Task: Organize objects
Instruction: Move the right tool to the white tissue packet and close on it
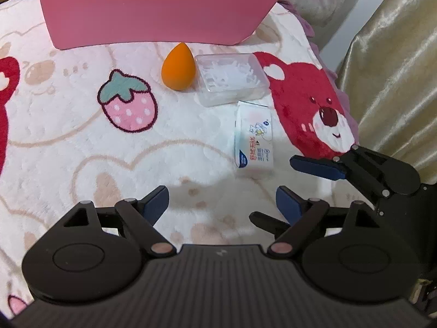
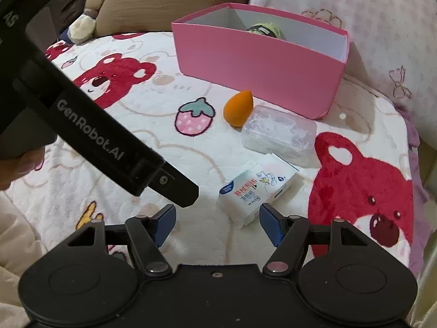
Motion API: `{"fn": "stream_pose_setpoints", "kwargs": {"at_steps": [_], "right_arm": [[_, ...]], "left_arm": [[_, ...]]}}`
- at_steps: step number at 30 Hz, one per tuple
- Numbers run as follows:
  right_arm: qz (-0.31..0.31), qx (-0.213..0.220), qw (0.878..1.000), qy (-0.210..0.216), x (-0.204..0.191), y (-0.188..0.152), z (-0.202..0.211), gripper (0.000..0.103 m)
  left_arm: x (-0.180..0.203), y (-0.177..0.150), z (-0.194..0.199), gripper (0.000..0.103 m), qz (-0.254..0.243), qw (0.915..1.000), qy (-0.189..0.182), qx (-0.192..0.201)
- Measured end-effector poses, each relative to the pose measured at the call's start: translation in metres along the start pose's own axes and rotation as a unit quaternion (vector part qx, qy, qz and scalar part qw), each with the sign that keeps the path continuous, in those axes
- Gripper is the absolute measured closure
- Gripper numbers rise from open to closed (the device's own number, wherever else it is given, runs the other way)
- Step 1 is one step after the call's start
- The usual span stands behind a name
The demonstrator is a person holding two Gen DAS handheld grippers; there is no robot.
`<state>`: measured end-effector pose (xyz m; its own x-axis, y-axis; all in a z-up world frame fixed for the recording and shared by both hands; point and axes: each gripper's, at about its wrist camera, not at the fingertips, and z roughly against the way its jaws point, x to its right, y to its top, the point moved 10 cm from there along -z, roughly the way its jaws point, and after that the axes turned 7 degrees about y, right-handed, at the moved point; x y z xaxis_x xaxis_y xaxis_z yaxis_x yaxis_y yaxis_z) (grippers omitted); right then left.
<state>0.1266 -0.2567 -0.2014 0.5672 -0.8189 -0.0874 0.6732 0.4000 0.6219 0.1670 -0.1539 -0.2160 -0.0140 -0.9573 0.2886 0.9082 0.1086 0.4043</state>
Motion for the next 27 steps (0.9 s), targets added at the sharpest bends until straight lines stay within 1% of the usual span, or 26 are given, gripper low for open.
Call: {"fn": "stream_pose_setpoints", "kwargs": {"at_steps": [2, 6, 10, 12, 14, 17, 19, 21, 22, 24, 26, 27], "right_arm": [[-0.012, -0.001, 1.0, 0.003, 0.005, -0.003, -0.005, 0.031], [-0.026, -0.004, 1.0, 0.007, 0.011, -0.008, -0.016, 0.031], [-0.036, 0.005, 0.999, 0.014, 0.012, -0.009, -0.022, 0.031], [-0.039, 0.007, 0.999, 0.016, 0.012, -0.01, -0.026, 0.031], [-0.041, 0.016, 0.999, 0.021, 0.008, -0.01, -0.029, 0.029], [-0.035, 0.026, 0.999, 0.019, 0.0, -0.007, -0.033, 0.028], [-0.036, 0.036, 0.998, 0.036, -0.01, -0.003, -0.035, 0.028], [-0.023, 0.036, 0.998, 0.051, -0.022, 0.001, -0.036, 0.028], [-0.004, 0.034, 0.998, 0.048, -0.027, 0.003, -0.034, 0.029], [0.035, 0.046, 0.998, 0.032, -0.033, 0.006, -0.026, 0.03], [0.051, 0.05, 0.997, 0.02, -0.029, 0.006, -0.02, 0.029], [0.055, 0.045, 0.997, 0.01, -0.025, 0.003, -0.019, 0.028]], "left_arm": [[0.001, 0.0, -0.004, 0.017, 0.004, 0.9999, -0.008, 0.011], [0.0, -0.004, -0.014, 0.017, 0.01, 0.9999, -0.005, 0.013], [-0.006, -0.007, -0.023, 0.017, 0.039, 0.9991, -0.011, 0.012], [-0.008, -0.008, -0.027, 0.017, 0.042, 0.999, -0.009, 0.01], [-0.007, -0.009, -0.028, 0.017, 0.031, 0.9994, -0.008, 0.016], [-0.007, -0.008, -0.025, 0.017, 0.027, 0.9991, -0.013, 0.03], [-0.014, -0.004, -0.02, 0.017, 0.038, 0.9981, -0.018, 0.045], [-0.024, 0.001, -0.013, 0.017, 0.056, 0.9962, -0.014, 0.065], [-0.03, 0.004, -0.01, 0.017, 0.064, 0.995, -0.013, 0.075], [-0.035, 0.008, -0.007, 0.017, 0.07, 0.9941, -0.014, 0.082], [-0.037, 0.01, -0.006, 0.017, 0.072, 0.9937, -0.015, 0.084], [-0.037, 0.011, -0.006, 0.017, 0.073, 0.9935, -0.015, 0.087]]}}
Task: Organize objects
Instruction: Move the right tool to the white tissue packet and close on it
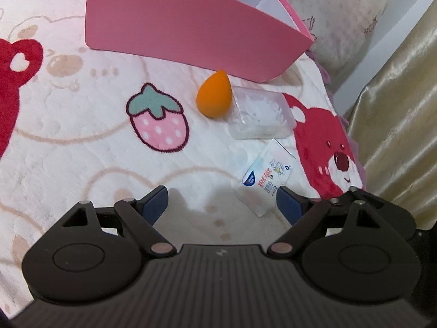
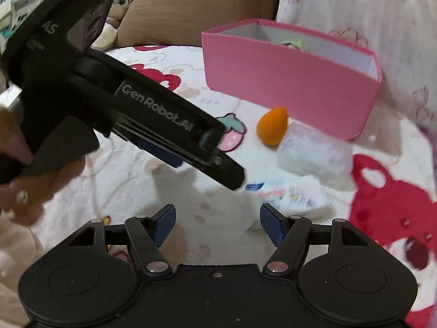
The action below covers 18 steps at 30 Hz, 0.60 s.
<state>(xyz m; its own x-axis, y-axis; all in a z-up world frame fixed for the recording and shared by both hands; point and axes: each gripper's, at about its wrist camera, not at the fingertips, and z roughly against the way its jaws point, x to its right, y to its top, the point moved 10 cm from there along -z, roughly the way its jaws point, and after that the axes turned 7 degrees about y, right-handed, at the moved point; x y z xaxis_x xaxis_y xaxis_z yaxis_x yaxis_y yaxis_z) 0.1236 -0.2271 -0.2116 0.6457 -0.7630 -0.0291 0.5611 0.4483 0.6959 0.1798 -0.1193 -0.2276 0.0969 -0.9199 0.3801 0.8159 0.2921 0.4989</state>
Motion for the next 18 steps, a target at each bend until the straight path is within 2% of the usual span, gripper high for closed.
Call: {"fn": "stream_pose_setpoints", "kwargs": {"at_steps": [4, 7, 11, 14, 18], "right_arm": [[0.034, -0.03, 0.998, -0.045, 0.018, -0.009, -0.001, 0.026], [0.045, -0.035, 0.997, -0.054, 0.031, -0.008, -0.003, 0.011], [0.053, -0.047, 0.996, -0.05, 0.049, -0.004, -0.015, 0.01], [0.055, -0.067, 0.996, -0.034, 0.054, -0.007, -0.025, 0.01], [0.038, -0.069, 0.997, -0.017, 0.06, -0.008, -0.036, 0.007]], "left_arm": [[0.008, -0.004, -0.004, 0.018, -0.008, 0.9999, -0.013, -0.006], [0.014, -0.01, -0.009, 0.02, -0.02, 0.9996, -0.016, -0.009], [0.022, -0.014, -0.017, 0.023, -0.021, 0.9993, -0.027, -0.012], [0.028, -0.015, -0.023, 0.032, -0.019, 0.9992, -0.035, -0.01], [0.03, -0.015, -0.029, 0.047, -0.02, 0.9992, -0.034, -0.008]]}}
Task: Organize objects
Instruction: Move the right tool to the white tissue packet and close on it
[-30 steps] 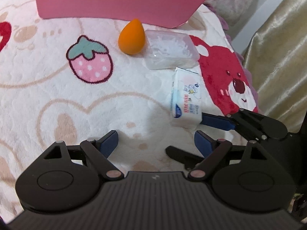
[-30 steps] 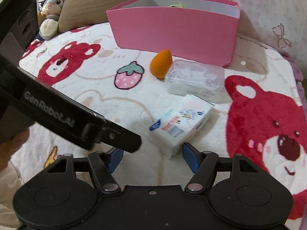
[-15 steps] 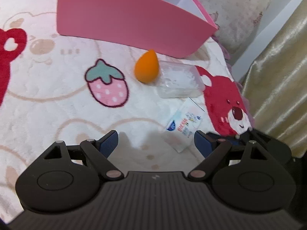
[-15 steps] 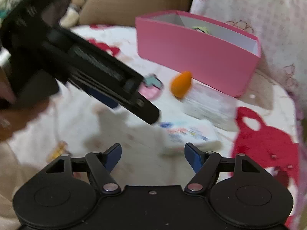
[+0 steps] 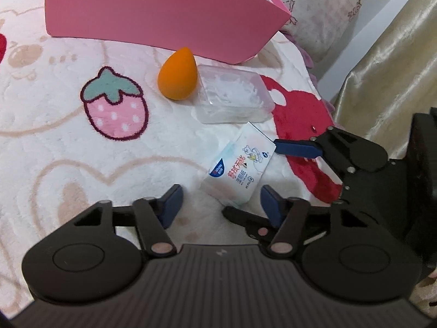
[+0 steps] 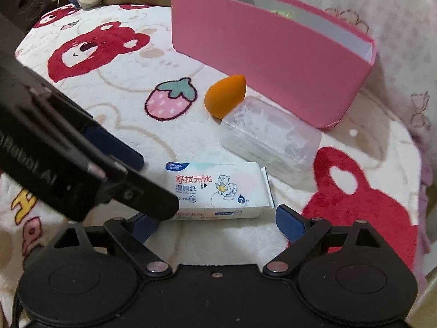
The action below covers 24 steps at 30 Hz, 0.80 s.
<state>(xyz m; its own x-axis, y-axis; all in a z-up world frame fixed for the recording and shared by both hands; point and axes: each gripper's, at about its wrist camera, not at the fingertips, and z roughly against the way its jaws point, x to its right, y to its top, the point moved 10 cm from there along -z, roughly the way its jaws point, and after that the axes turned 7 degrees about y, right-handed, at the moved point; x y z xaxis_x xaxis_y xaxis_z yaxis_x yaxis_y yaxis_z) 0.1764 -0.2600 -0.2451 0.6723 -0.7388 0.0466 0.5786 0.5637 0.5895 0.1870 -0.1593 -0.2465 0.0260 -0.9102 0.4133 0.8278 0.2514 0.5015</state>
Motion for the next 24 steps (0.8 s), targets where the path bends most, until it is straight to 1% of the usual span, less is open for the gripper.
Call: {"fn": "stream_pose_setpoints", "kwargs": {"at_steps": [2, 3, 5, 7, 9, 10, 12, 14, 16, 18, 19, 20, 22, 24], "right_arm": [[-0.011, 0.005, 1.0, 0.006, 0.002, 0.0, -0.003, 0.005], [-0.016, 0.006, 1.0, 0.008, 0.004, -0.001, -0.004, 0.004], [-0.021, 0.004, 1.0, 0.009, 0.005, -0.001, -0.009, 0.003], [-0.024, 0.012, 1.0, 0.006, 0.006, 0.001, -0.008, 0.003], [-0.022, 0.023, 0.999, 0.004, 0.002, 0.004, -0.004, 0.006], [-0.021, 0.027, 0.999, 0.007, -0.002, 0.006, -0.002, 0.011], [-0.02, 0.031, 0.999, 0.002, -0.007, 0.009, 0.003, 0.013], [-0.035, 0.032, 0.999, 0.002, -0.011, 0.011, 0.007, 0.016], [-0.081, 0.034, 0.996, 0.007, -0.015, 0.012, 0.013, 0.016], [-0.124, 0.021, 0.992, 0.013, -0.022, 0.009, 0.015, 0.015], [-0.135, 0.018, 0.991, 0.019, -0.027, 0.007, 0.016, 0.015], [-0.139, 0.017, 0.99, 0.022, -0.032, 0.005, 0.019, 0.015], [-0.143, 0.02, 0.989, 0.028, -0.038, 0.002, 0.023, 0.015], [-0.155, 0.024, 0.987, 0.032, -0.035, -0.002, 0.026, 0.015]], "left_arm": [[-0.001, 0.001, -0.002, 0.058, 0.007, 0.9999, -0.005, 0.006], [-0.002, 0.001, -0.004, 0.064, 0.002, 1.0, 0.002, 0.006], [-0.002, 0.001, -0.007, 0.068, -0.011, 0.9998, 0.01, 0.01], [-0.002, 0.003, -0.006, 0.073, -0.003, 0.9999, 0.006, 0.013], [-0.004, 0.004, -0.005, 0.076, 0.003, 0.9999, 0.001, 0.012], [-0.005, 0.004, -0.004, 0.077, 0.007, 0.9999, -0.004, 0.009], [-0.007, 0.004, -0.002, 0.081, 0.019, 0.9997, -0.014, -0.001], [-0.008, 0.002, 0.001, 0.081, 0.038, 0.9987, -0.029, -0.015], [-0.009, 0.0, 0.006, 0.081, 0.044, 0.9984, -0.03, -0.017], [-0.012, -0.001, 0.007, 0.081, 0.035, 0.9992, -0.012, -0.012], [-0.015, -0.002, 0.006, 0.081, 0.035, 0.9993, 0.001, -0.014], [-0.017, -0.003, 0.006, 0.081, 0.037, 0.9992, 0.005, -0.015], [-0.02, -0.001, 0.009, 0.08, 0.043, 0.999, 0.002, -0.013], [-0.022, 0.0, 0.007, 0.073, 0.04, 0.999, 0.011, -0.014]]}}
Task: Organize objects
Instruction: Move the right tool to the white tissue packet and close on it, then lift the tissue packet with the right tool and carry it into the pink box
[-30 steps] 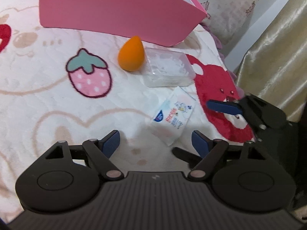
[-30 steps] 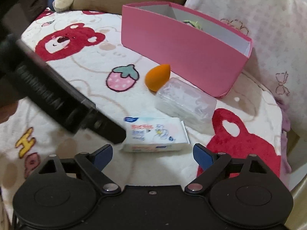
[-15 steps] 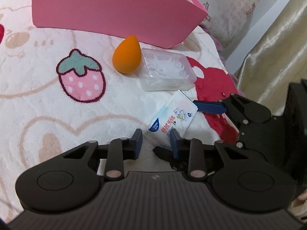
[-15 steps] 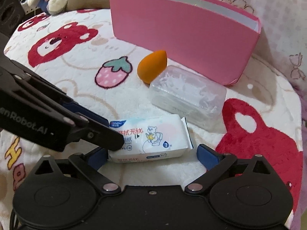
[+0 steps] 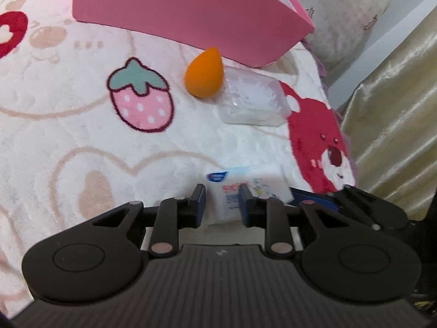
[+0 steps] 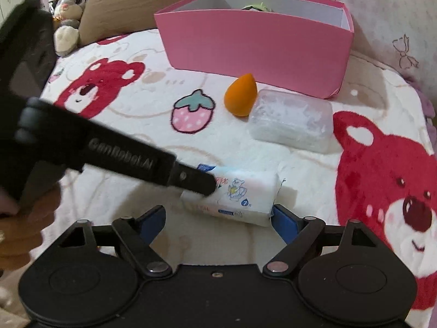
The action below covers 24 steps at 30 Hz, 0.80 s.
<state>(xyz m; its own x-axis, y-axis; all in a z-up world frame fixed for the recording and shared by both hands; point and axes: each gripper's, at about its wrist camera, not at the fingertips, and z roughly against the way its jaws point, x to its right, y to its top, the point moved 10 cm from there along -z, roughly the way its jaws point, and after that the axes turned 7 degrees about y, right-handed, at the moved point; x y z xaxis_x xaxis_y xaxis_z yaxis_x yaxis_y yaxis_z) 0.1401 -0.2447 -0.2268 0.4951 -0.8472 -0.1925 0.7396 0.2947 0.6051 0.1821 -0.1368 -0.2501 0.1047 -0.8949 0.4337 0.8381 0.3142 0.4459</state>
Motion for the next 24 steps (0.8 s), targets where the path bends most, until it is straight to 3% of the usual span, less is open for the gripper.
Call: {"fn": "stream_pose_setpoints", "kwargs": {"at_steps": [5, 10, 13, 15, 19, 24], "right_arm": [[-0.025, -0.002, 1.0, 0.004, 0.015, -0.005, -0.009, 0.016], [-0.034, 0.017, 0.999, 0.013, 0.017, -0.002, -0.014, 0.022], [-0.056, 0.01, 0.998, -0.022, 0.016, -0.003, -0.012, 0.026], [-0.062, 0.013, 0.997, -0.035, 0.013, -0.004, -0.012, 0.026], [-0.045, 0.019, 0.998, -0.042, 0.012, -0.009, -0.016, 0.021], [-0.053, 0.03, 0.997, -0.041, 0.01, -0.006, -0.008, 0.023]], "left_arm": [[-0.005, -0.002, -0.005, 0.071, 0.004, 1.0, -0.006, -0.006], [0.0, -0.005, -0.007, 0.08, 0.01, 0.9997, -0.02, -0.013], [0.007, -0.005, -0.004, 0.079, -0.003, 0.9994, -0.032, 0.013], [0.01, -0.009, -0.007, 0.077, -0.015, 0.9997, -0.015, 0.01], [0.016, -0.009, -0.006, 0.077, -0.045, 0.9989, -0.009, 0.01], [0.015, -0.007, 0.0, 0.077, -0.045, 0.9988, -0.018, 0.0]]}}
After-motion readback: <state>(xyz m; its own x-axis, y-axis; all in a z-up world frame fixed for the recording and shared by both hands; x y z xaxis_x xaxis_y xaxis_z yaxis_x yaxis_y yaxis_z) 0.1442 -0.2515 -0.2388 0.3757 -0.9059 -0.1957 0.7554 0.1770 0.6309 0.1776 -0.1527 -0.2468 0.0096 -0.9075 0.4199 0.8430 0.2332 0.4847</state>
